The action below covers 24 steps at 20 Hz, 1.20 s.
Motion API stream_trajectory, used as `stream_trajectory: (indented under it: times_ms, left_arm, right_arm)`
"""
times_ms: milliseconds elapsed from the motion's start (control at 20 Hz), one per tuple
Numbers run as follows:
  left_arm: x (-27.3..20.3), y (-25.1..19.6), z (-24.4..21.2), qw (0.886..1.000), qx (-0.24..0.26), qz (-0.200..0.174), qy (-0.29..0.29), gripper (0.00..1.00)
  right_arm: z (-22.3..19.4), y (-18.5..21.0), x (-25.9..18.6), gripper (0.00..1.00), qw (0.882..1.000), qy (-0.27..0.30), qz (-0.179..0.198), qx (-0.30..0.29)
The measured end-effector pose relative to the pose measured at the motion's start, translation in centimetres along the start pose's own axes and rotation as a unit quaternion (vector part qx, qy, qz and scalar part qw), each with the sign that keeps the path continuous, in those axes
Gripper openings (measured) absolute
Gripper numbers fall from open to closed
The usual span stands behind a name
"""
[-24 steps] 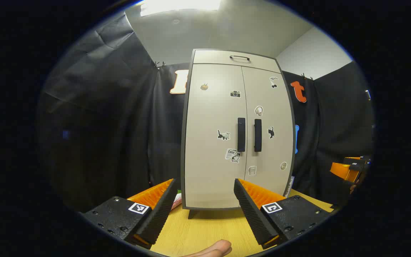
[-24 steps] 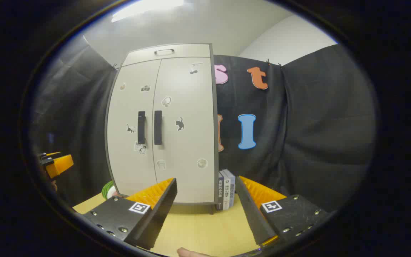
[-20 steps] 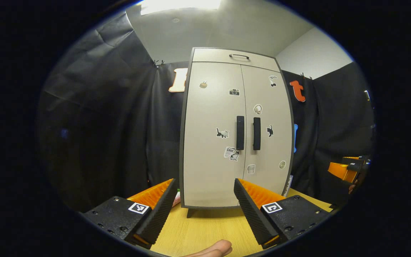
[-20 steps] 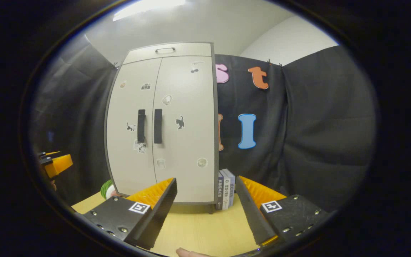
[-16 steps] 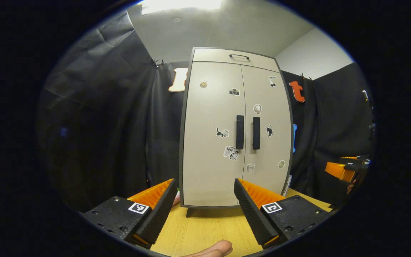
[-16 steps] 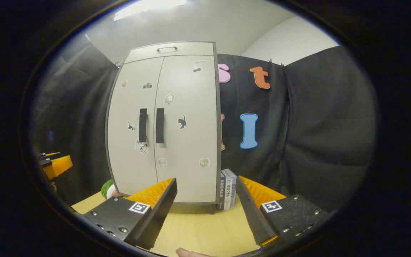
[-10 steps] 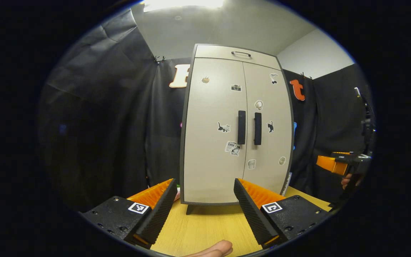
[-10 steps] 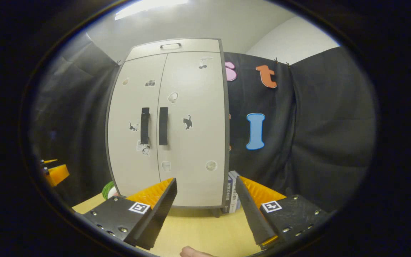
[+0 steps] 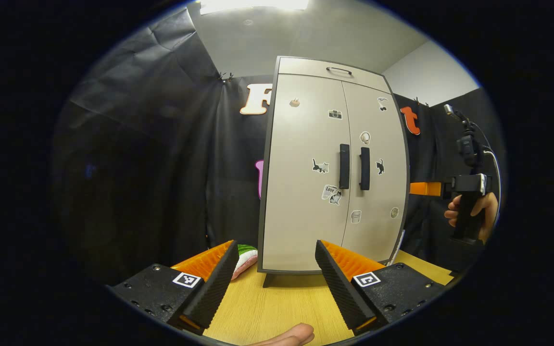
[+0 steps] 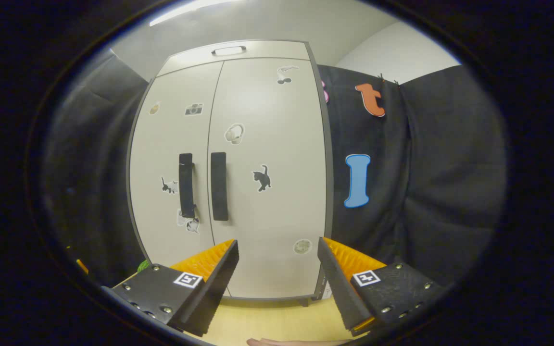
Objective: Open the right door of the double-door shoe cabinet with the right hand, and open the left door with the left hand.
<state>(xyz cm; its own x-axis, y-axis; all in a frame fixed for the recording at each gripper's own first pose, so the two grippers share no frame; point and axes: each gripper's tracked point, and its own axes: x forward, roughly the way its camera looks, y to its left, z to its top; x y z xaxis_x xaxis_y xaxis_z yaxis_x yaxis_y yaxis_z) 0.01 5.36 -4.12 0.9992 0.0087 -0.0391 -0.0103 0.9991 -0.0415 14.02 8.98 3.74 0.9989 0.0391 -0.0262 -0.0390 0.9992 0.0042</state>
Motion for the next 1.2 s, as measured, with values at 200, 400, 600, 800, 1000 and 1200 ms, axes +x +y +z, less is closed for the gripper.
stream_trajectory:
  times_ms: [200, 400, 600, 800, 1000, 1200]
  left_arm:
    - [0.3, 0.9, -1.1, 1.000, 0.002, -0.003, 0.009, 0.99]
    - [0.7, 2.0, -1.9, 1.000, 0.004, 0.001, 0.017, 0.99]
    - [1.2, 2.7, -2.2, 1.000, 0.009, 0.003, 0.022, 0.99]
    - [1.6, 3.5, -1.8, 1.000, 0.017, 0.010, 0.016, 0.99]
    - [1.7, 3.0, -1.6, 1.000, 0.021, 0.004, 0.015, 0.99]
    - [1.6, 2.1, -1.6, 1.000, 0.015, -0.010, 0.016, 0.99]
  right_arm:
    - [1.8, 2.3, 3.4, 0.98, 1.000, -0.027, 0.001, 0.013]
    - [2.5, 6.0, 7.7, 0.98, 0.999, -0.018, 0.035, 0.028]
    - [3.2, 8.8, 10.7, 0.98, 0.998, -0.020, 0.051, -0.039]
    - [3.6, 10.4, 11.9, 0.98, 0.998, -0.024, 0.041, -0.050]
    - [3.8, 11.1, 13.3, 0.92, 0.999, -0.017, 0.031, -0.038]
    - [3.8, 11.0, 14.3, 0.70, 1.000, -0.004, 0.029, -0.012]
